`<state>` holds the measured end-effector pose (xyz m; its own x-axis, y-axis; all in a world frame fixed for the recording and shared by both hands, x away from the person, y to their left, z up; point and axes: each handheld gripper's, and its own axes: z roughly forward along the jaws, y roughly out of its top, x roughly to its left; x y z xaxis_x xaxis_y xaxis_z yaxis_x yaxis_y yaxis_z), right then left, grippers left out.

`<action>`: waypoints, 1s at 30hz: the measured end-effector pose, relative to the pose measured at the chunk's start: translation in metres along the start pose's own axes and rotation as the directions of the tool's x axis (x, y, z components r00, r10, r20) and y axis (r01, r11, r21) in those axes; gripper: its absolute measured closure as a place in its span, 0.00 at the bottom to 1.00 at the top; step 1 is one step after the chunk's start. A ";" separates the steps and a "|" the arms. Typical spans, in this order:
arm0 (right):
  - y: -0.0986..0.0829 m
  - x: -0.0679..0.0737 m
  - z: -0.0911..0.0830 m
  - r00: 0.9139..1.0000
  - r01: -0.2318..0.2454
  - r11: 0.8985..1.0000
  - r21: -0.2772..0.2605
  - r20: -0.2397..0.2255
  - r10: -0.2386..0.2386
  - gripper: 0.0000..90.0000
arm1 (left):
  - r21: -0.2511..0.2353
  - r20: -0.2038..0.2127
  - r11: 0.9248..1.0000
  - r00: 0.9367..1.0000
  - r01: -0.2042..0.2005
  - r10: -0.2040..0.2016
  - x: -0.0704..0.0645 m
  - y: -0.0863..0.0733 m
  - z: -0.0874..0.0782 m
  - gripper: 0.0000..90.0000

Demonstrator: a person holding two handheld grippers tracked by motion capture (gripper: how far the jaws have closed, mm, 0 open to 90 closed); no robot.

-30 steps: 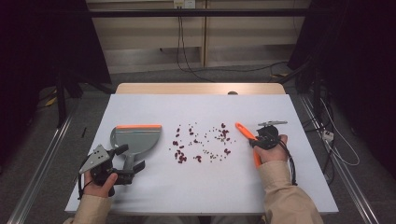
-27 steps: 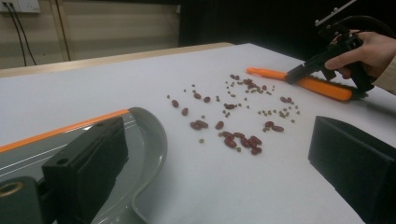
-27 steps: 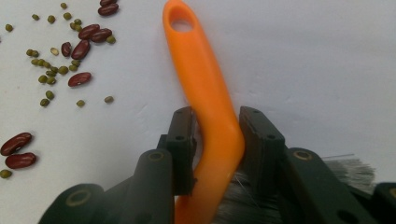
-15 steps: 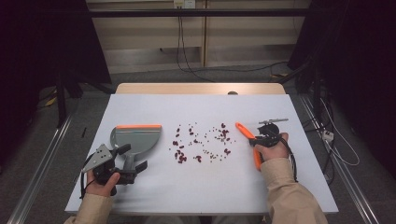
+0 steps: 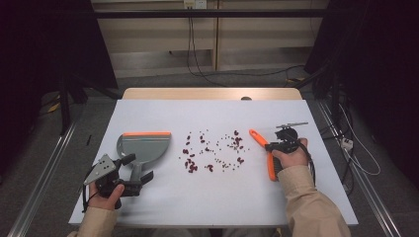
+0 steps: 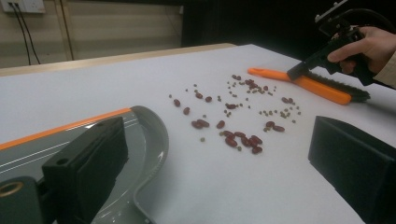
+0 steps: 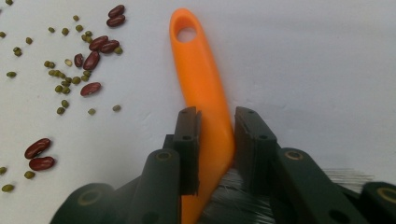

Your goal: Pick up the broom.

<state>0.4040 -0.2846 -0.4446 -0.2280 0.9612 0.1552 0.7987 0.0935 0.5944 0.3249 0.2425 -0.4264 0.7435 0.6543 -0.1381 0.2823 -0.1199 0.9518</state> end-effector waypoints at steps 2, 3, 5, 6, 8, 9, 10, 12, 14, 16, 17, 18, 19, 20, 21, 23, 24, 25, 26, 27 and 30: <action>0.000 -0.001 0.000 1.000 -0.012 1.000 0.005 -0.009 0.012 0.79 | 0.006 0.003 1.000 1.000 -0.009 0.009 0.000 0.000 0.001 0.05; 0.000 -0.002 0.000 1.000 -0.011 1.000 0.005 -0.018 0.011 0.79 | 0.009 0.003 1.000 1.000 -0.012 0.012 -0.001 0.000 0.001 0.05; 0.001 -0.002 0.001 1.000 -0.012 1.000 0.003 -0.021 0.012 0.79 | 0.004 0.002 1.000 1.000 -0.009 0.009 -0.001 0.000 0.001 0.05; 0.002 -0.002 0.003 1.000 -0.005 1.000 -0.002 -0.028 0.005 0.79 | 0.005 0.001 1.000 1.000 -0.009 0.009 -0.001 0.000 0.001 0.05; 0.003 -0.002 0.004 0.999 -0.004 1.000 -0.017 -0.034 0.003 0.79 | 0.004 -0.001 1.000 1.000 -0.005 0.005 -0.001 0.000 0.001 0.05; 0.004 -0.001 0.006 0.999 0.009 1.000 -0.021 -0.035 -0.010 0.79 | 0.004 -0.001 1.000 1.000 -0.005 0.005 0.000 0.000 0.001 0.05; 0.006 -0.001 0.007 0.999 0.017 1.000 -0.022 -0.037 -0.017 0.79 | 0.004 -0.001 1.000 1.000 -0.005 0.005 0.000 0.000 0.000 0.05; 0.006 0.000 0.009 0.999 0.021 0.999 -0.031 -0.032 -0.022 0.79 | 0.004 -0.003 1.000 1.000 -0.002 0.002 0.001 0.000 0.000 0.05; 0.006 0.001 0.009 0.999 0.014 1.000 -0.024 -0.028 -0.015 0.78 | 0.003 -0.003 1.000 1.000 0.000 0.000 0.001 0.000 0.000 0.05; 0.005 0.001 0.007 1.000 -0.001 1.000 -0.026 -0.017 0.000 0.77 | 0.003 -0.001 1.000 1.000 -0.003 0.003 0.001 0.000 0.000 0.05; 0.005 0.001 0.005 1.000 -0.017 0.999 -0.032 -0.010 0.017 0.76 | 0.006 0.001 1.000 1.000 -0.009 0.009 0.001 0.000 0.000 0.05; 0.005 0.001 0.003 1.000 -0.025 0.999 -0.033 -0.001 0.025 0.75 | 0.005 0.001 1.000 1.000 -0.007 0.007 0.001 0.000 0.000 0.05; 0.005 0.002 0.002 0.999 -0.032 0.999 -0.029 0.002 0.033 0.74 | 0.005 0.003 1.000 1.000 -0.007 0.007 0.001 0.000 0.001 0.05; 0.005 0.003 0.001 0.999 -0.041 0.999 -0.016 0.001 0.041 0.72 | 0.008 0.004 1.000 1.000 -0.010 0.010 0.001 0.000 0.001 0.05; 0.004 0.004 0.001 0.999 -0.037 0.999 -0.006 -0.007 0.037 0.71 | 0.009 0.005 1.000 1.000 -0.012 0.012 0.001 0.001 0.001 0.05; 0.003 0.008 0.003 1.000 -0.018 1.000 -0.007 0.011 0.018 0.71 | 0.011 0.004 1.000 1.000 -0.013 0.013 0.001 0.001 0.001 0.05; 0.003 0.009 0.003 1.000 -0.010 1.000 -0.003 0.019 0.010 0.70 | 0.011 0.003 1.000 1.000 -0.014 0.014 0.001 0.001 0.001 0.05; 0.003 0.010 0.005 0.999 -0.018 1.000 -0.001 0.027 0.018 0.71 | 0.010 0.002 1.000 1.000 -0.013 0.013 0.001 0.001 0.001 0.05; 0.002 0.011 0.010 0.999 -0.023 1.000 -0.002 0.038 0.023 0.74 | 0.010 0.001 1.000 1.000 -0.015 0.015 0.001 0.001 0.001 0.05; 0.003 0.014 0.011 0.998 0.011 1.000 0.007 0.064 -0.011 0.75 | 0.010 0.000 1.000 1.000 -0.016 0.016 0.001 0.001 0.001 0.05; 0.004 0.014 0.011 0.998 0.025 1.000 0.013 0.065 -0.026 0.75 | 0.011 0.000 1.000 1.000 -0.016 0.016 0.001 0.001 0.000 0.05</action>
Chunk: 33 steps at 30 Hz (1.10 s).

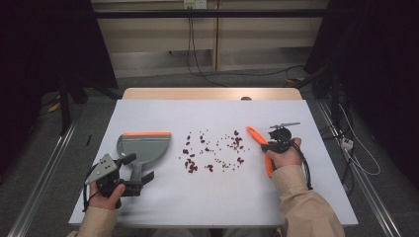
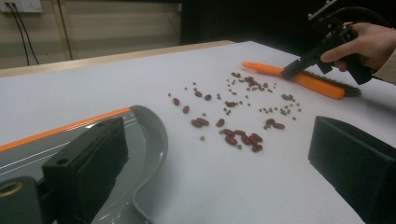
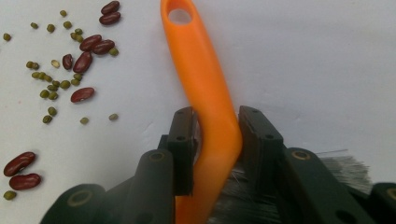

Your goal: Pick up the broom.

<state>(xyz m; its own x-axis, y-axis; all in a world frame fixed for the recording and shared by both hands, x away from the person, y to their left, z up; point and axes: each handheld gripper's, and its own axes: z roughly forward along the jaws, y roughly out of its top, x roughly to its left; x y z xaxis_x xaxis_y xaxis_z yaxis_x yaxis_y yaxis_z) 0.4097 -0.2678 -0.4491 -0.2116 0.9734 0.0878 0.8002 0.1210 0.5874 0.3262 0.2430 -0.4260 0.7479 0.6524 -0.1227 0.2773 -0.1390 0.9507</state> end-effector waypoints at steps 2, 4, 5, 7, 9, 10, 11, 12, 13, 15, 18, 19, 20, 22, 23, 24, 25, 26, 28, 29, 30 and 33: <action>0.000 -0.001 0.000 1.000 0.011 1.000 0.002 -0.006 -0.011 0.75 | -0.003 0.001 1.000 1.000 0.001 -0.001 0.000 0.000 0.000 0.05; 0.000 -0.003 0.000 1.000 -0.007 1.000 0.003 -0.026 0.007 0.75 | -0.002 0.002 1.000 1.000 -0.002 0.002 0.000 0.000 0.000 0.05; 0.000 -0.005 0.001 0.999 -0.013 1.000 0.005 -0.036 0.013 0.75 | 0.000 0.002 1.000 1.000 -0.003 0.003 0.001 0.000 0.000 0.05; 0.000 -0.007 0.002 0.999 -0.017 1.000 -0.002 -0.049 0.017 0.75 | -0.002 0.003 1.000 1.000 0.001 -0.001 0.000 0.001 0.001 0.05; 0.000 -0.009 0.003 0.998 -0.023 1.000 0.003 -0.059 0.023 0.75 | -0.005 0.007 1.000 1.000 -0.002 0.002 0.000 0.001 0.002 0.05; 0.001 -0.008 0.003 0.998 -0.027 1.000 0.008 -0.062 0.028 0.75 | -0.003 0.006 1.000 1.000 -0.006 0.006 0.000 0.002 0.002 0.05; 0.001 -0.008 0.003 0.998 -0.020 1.000 0.005 -0.059 0.020 0.75 | -0.008 0.010 1.000 1.000 0.001 -0.001 0.000 0.002 0.003 0.05; 0.000 -0.009 0.003 0.998 -0.025 1.000 0.000 -0.061 0.025 0.75 | -0.009 0.013 1.000 1.000 0.002 -0.002 0.000 0.002 0.004 0.05; -0.001 -0.009 0.003 0.998 -0.032 0.999 -0.004 -0.063 0.032 0.75 | -0.006 0.014 1.000 1.000 0.000 0.000 0.000 0.002 0.004 0.05; -0.001 -0.008 0.003 0.998 -0.020 1.000 -0.006 -0.059 0.019 0.75 | -0.002 0.015 1.000 1.000 -0.004 0.004 -0.001 0.002 0.006 0.05; 0.001 -0.008 0.003 0.998 -0.021 1.000 0.001 -0.054 0.021 0.76 | -0.004 0.010 1.000 1.000 -0.009 0.009 -0.001 0.003 0.005 0.05; 0.002 -0.007 0.002 0.998 -0.032 0.999 0.011 -0.050 0.032 0.76 | -0.006 0.006 1.000 1.000 -0.007 0.007 -0.001 0.003 0.005 0.05; 0.007 -0.004 0.002 0.999 -0.010 0.999 0.051 -0.034 0.012 0.76 | -0.003 0.007 1.000 1.000 -0.002 0.002 -0.001 0.002 0.005 0.05; 0.016 0.000 0.003 1.000 0.004 0.994 0.109 -0.009 -0.003 0.76 | -0.002 0.006 1.000 1.000 -0.003 0.003 -0.001 0.002 0.006 0.05; 0.019 0.001 0.004 1.000 0.006 0.992 0.129 -0.001 -0.005 0.76 | -0.003 0.007 1.000 1.000 -0.003 0.003 -0.001 0.003 0.006 0.05; 0.020 0.001 0.003 1.000 0.009 0.990 0.139 -0.002 -0.009 0.76 | -0.005 0.007 1.000 1.000 -0.003 0.003 -0.001 0.002 0.005 0.05; 0.019 0.000 0.003 1.000 0.004 0.991 0.132 -0.006 -0.003 0.77 | -0.005 0.007 1.000 1.000 -0.006 0.006 -0.001 0.002 0.005 0.05; 0.018 -0.001 0.003 1.000 0.003 0.992 0.126 -0.012 -0.002 0.77 | -0.003 0.006 1.000 1.000 -0.006 0.006 -0.001 0.002 0.005 0.05; 0.017 -0.001 0.001 1.000 -0.006 0.993 0.114 -0.012 0.007 0.77 | -0.005 0.006 1.000 1.000 -0.002 0.002 0.000 0.002 0.004 0.05; 0.017 -0.001 0.001 1.000 -0.005 0.993 0.115 -0.015 0.007 0.77 | -0.004 0.006 1.000 1.000 -0.003 0.003 0.000 0.002 0.004 0.05; 0.017 -0.001 0.001 1.000 -0.004 0.993 0.115 -0.017 0.006 0.77 | -0.005 0.005 1.000 1.000 -0.004 0.004 0.000 0.002 0.004 0.05; 0.017 -0.001 -0.001 1.000 0.011 0.993 0.113 -0.025 -0.008 0.77 | -0.008 -0.001 1.000 1.000 -0.004 0.004 0.000 0.003 0.002 0.05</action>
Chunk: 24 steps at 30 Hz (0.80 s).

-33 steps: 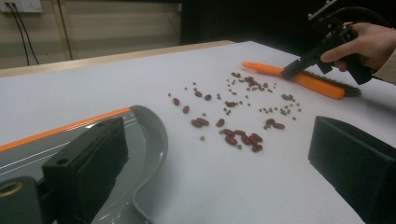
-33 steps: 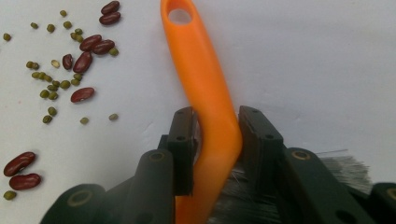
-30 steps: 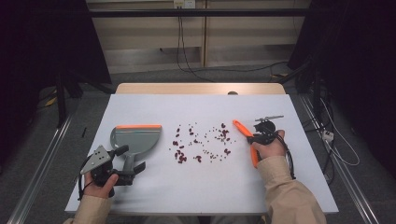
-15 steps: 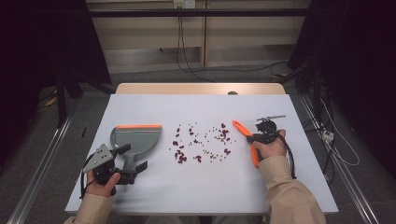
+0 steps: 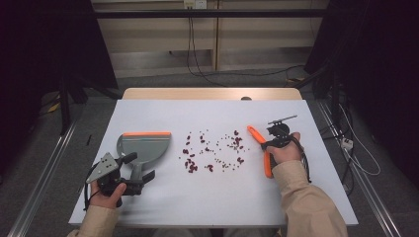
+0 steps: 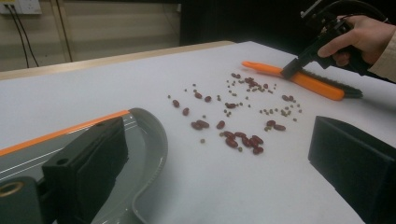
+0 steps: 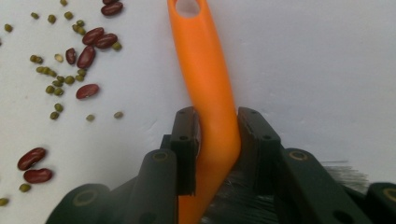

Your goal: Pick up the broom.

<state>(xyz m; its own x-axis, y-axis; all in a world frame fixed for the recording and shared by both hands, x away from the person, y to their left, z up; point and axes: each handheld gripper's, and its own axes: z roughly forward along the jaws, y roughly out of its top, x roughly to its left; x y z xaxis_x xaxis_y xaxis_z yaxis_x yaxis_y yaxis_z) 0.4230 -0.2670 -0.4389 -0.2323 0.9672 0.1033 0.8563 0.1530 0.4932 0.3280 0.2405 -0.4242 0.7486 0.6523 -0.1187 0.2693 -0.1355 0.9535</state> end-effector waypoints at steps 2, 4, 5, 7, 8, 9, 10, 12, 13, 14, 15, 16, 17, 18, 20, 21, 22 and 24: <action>-0.002 0.000 -0.003 1.000 0.010 0.999 -0.031 -0.001 -0.010 0.77 | 0.002 -0.004 1.000 1.000 0.000 0.000 0.000 0.000 0.000 0.05; -0.005 0.000 -0.008 1.000 0.001 0.998 -0.068 -0.016 -0.002 0.78 | 0.002 -0.002 1.000 1.000 0.000 0.000 -0.001 0.000 0.001 0.05; -0.007 0.000 -0.011 0.999 0.000 0.997 -0.075 -0.034 -0.003 0.78 | 0.003 -0.001 1.000 1.000 -0.003 0.003 -0.001 0.000 0.001 0.05; -0.011 -0.002 -0.018 1.000 0.005 0.990 -0.138 -0.028 -0.009 1.00 | 0.002 -0.003 1.000 1.000 -0.006 0.006 -0.002 0.001 0.002 0.05; -0.014 -0.007 -0.025 0.995 -0.036 0.980 -0.197 -0.094 0.018 1.00 | 0.003 0.000 1.000 1.000 -0.006 0.006 -0.003 0.001 0.003 0.05; -0.016 -0.009 -0.030 0.997 -0.036 0.972 -0.232 -0.077 0.018 1.00 | 0.000 0.000 1.000 1.000 -0.003 0.003 -0.004 0.002 0.003 0.05; -0.016 -0.007 -0.031 1.000 0.006 0.971 -0.240 -0.026 -0.012 1.00 | 0.000 0.005 1.000 1.000 0.000 0.000 -0.004 0.002 0.005 0.05; -0.015 -0.006 -0.029 1.000 0.020 0.976 -0.219 -0.012 -0.023 1.00 | 0.006 0.005 1.000 1.000 -0.004 0.004 -0.005 0.002 0.007 0.05; -0.014 -0.007 -0.028 0.999 0.010 0.980 -0.199 -0.028 -0.016 1.00 | 0.008 0.008 1.000 1.000 -0.005 0.005 -0.006 0.003 0.007 0.05; -0.013 -0.006 -0.026 1.000 0.012 0.980 -0.198 -0.019 -0.016 0.99 | 0.007 0.009 1.000 1.000 -0.008 0.008 -0.007 0.003 0.007 0.05; -0.013 -0.007 -0.025 1.000 0.008 0.982 -0.191 -0.028 -0.014 0.95 | 0.008 0.008 1.000 1.000 -0.014 0.014 -0.007 0.003 0.007 0.05; -0.012 -0.006 -0.023 0.999 -0.003 0.986 -0.164 -0.049 -0.005 0.89 | 0.008 0.008 1.000 1.000 -0.014 0.014 -0.007 0.003 0.007 0.05; -0.012 -0.004 -0.021 0.999 -0.004 0.987 -0.162 -0.033 -0.001 0.82 | 0.009 0.008 1.000 1.000 -0.015 0.015 -0.006 0.003 0.006 0.05; -0.012 -0.002 -0.020 1.000 -0.008 0.989 -0.150 -0.001 0.008 0.76 | 0.008 0.005 1.000 1.000 -0.011 0.011 -0.006 0.003 0.006 0.05; -0.012 0.001 -0.017 0.999 -0.029 0.993 -0.115 -0.035 0.025 0.72 | 0.011 0.006 1.000 1.000 -0.012 0.012 -0.005 0.002 0.006 0.05; -0.012 0.002 -0.016 0.999 -0.030 0.994 -0.102 -0.025 0.027 0.63 | 0.011 0.007 1.000 1.000 -0.010 0.009 -0.005 0.002 0.006 0.05; -0.012 0.003 -0.014 1.000 -0.029 0.995 -0.092 -0.013 0.028 0.63 | 0.014 0.009 1.000 1.000 -0.009 0.009 -0.005 0.002 0.006 0.05; -0.011 0.005 -0.008 1.000 -0.027 0.999 -0.042 0.015 0.027 0.64 | 0.011 0.010 1.000 1.000 -0.009 0.009 -0.005 0.002 0.006 0.05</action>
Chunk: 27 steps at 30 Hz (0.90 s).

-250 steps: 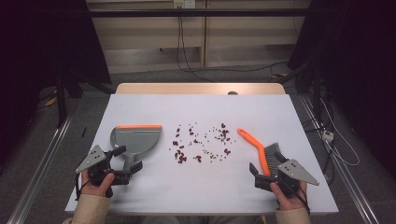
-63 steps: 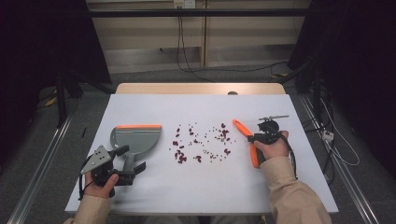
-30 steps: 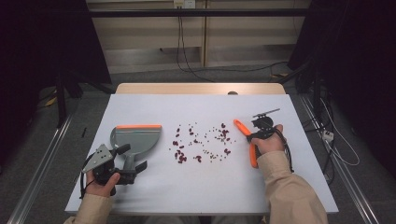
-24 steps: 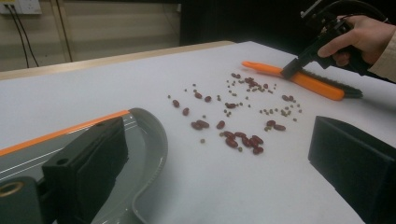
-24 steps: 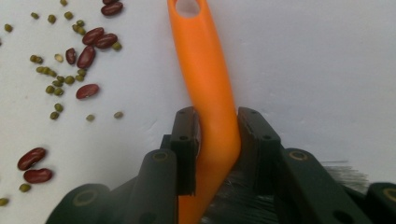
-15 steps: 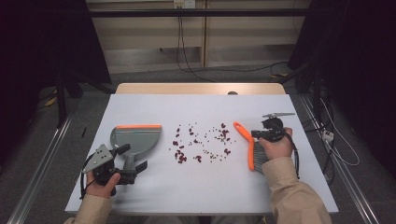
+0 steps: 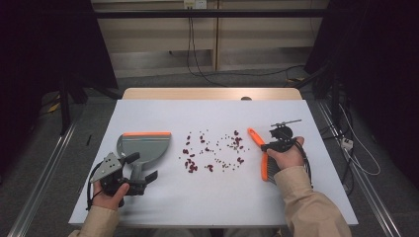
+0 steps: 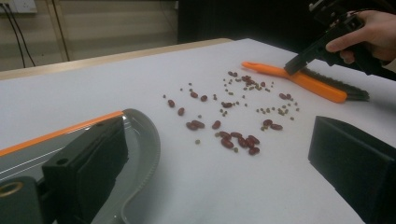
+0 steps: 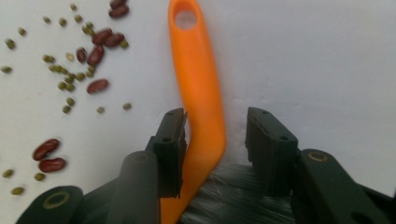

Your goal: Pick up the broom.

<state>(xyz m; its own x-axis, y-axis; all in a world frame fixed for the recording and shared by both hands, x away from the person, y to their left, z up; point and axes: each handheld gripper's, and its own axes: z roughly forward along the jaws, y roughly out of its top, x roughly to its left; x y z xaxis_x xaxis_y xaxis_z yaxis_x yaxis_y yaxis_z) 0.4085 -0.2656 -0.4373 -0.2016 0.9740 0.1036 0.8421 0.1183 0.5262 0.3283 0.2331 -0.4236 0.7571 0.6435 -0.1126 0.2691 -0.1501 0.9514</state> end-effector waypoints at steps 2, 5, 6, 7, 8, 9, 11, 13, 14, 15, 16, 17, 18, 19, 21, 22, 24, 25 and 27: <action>-0.001 0.003 0.006 1.000 -0.006 1.000 0.021 -0.004 0.006 0.65 | 0.000 -0.002 1.000 1.000 -0.005 0.005 0.000 0.000 -0.001 0.05; 0.001 0.005 0.007 0.999 0.029 0.999 0.021 0.024 -0.030 0.77 | 0.001 -0.002 1.000 1.000 -0.002 0.002 0.000 0.000 0.000 0.05; 0.002 0.005 0.007 0.999 0.042 0.999 0.028 0.018 -0.042 0.77 | 0.003 -0.004 1.000 1.000 -0.005 0.005 0.000 0.000 0.000 0.05; 0.003 0.003 0.007 0.998 0.058 0.998 0.032 0.010 -0.059 0.77 | -0.001 0.000 1.000 1.000 -0.006 0.006 -0.001 0.001 0.000 0.05; 0.004 0.003 0.006 0.997 0.076 0.996 0.049 0.000 -0.076 0.77 | -0.001 0.001 1.000 1.000 -0.008 0.008 -0.001 0.001 -0.001 0.05; 0.004 0.002 0.007 0.996 0.092 0.995 0.045 -0.003 -0.091 0.78 | -0.002 -0.001 1.000 1.000 -0.008 0.008 -0.001 0.001 -0.001 0.05; 0.007 0.002 0.006 0.991 0.136 0.989 0.063 -0.015 -0.136 0.78 | 0.002 -0.001 1.000 1.000 -0.003 0.003 0.000 0.000 0.000 0.05; 0.010 0.000 0.006 0.987 0.161 0.984 0.075 -0.025 -0.159 0.78 | 0.004 -0.005 1.000 1.000 0.003 -0.003 0.002 -0.001 0.000 0.05; 0.011 -0.002 0.005 0.986 0.166 0.984 0.071 -0.020 -0.165 0.78 | 0.005 -0.006 1.000 1.000 0.003 -0.003 0.002 -0.001 0.000 0.05; 0.011 -0.004 0.004 0.987 0.161 0.985 0.068 -0.031 -0.159 0.78 | 0.003 -0.006 1.000 1.000 0.002 -0.002 0.002 -0.001 0.000 0.05; 0.012 -0.006 0.003 0.990 0.139 0.989 0.054 -0.022 -0.138 0.78 | 0.002 -0.005 1.000 1.000 0.003 -0.003 0.002 -0.001 0.000 0.05; 0.011 -0.008 0.003 0.992 0.126 0.991 0.038 -0.013 -0.126 0.78 | 0.002 -0.005 1.000 1.000 0.002 -0.002 0.002 -0.001 0.000 0.05; 0.010 -0.010 0.004 0.995 0.094 0.995 0.032 -0.012 -0.094 0.77 | 0.001 -0.005 1.000 1.000 0.003 -0.003 0.002 -0.001 0.000 0.05; 0.005 -0.010 0.008 0.998 0.052 0.998 0.024 -0.023 -0.052 0.76 | 0.002 -0.005 1.000 1.000 0.004 -0.004 0.002 -0.001 0.000 0.05; 0.002 -0.011 0.008 0.999 0.041 0.999 0.008 -0.024 -0.041 0.75 | 0.002 -0.004 1.000 1.000 0.003 -0.003 0.002 0.000 0.000 0.05; 0.000 -0.010 0.008 0.999 0.040 0.999 -0.007 -0.019 -0.041 0.75 | 0.005 -0.003 1.000 1.000 0.001 -0.001 0.002 0.000 0.001 0.05; -0.005 -0.008 0.010 0.999 0.032 0.999 -0.043 -0.002 -0.032 0.75 | 0.004 -0.002 1.000 1.000 0.002 -0.002 0.002 0.000 0.002 0.05; -0.006 -0.009 0.010 1.000 0.028 0.998 -0.050 -0.004 -0.028 0.75 | 0.006 -0.002 1.000 1.000 -0.005 0.005 0.002 0.000 0.002 0.05; -0.007 -0.008 0.010 1.000 0.016 0.998 -0.062 0.000 -0.016 0.76 | 0.006 0.003 1.000 1.000 -0.006 0.006 0.000 0.000 0.003 0.05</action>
<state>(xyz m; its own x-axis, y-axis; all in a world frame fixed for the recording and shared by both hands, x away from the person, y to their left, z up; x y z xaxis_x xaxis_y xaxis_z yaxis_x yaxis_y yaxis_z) 0.4087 -0.2722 -0.4503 -0.2152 0.9719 0.0951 0.8061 0.1218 0.5790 0.3305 0.2307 -0.4241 0.7607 0.6401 -0.1079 0.2682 -0.1586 0.9502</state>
